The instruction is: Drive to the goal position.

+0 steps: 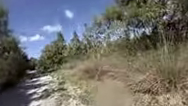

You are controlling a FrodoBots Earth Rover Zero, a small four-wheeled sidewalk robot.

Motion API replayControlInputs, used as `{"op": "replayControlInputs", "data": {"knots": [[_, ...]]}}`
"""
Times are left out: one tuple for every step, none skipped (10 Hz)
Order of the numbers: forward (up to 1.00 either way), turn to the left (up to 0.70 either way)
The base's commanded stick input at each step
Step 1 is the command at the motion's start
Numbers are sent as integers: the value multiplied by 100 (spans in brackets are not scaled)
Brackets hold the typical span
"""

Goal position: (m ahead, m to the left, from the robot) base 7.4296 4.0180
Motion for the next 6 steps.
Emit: {"op": "replayControlInputs", "data": {"knots": [[85,34],[85,34],[85,34],[85,34],[85,34],[85,34]]}}
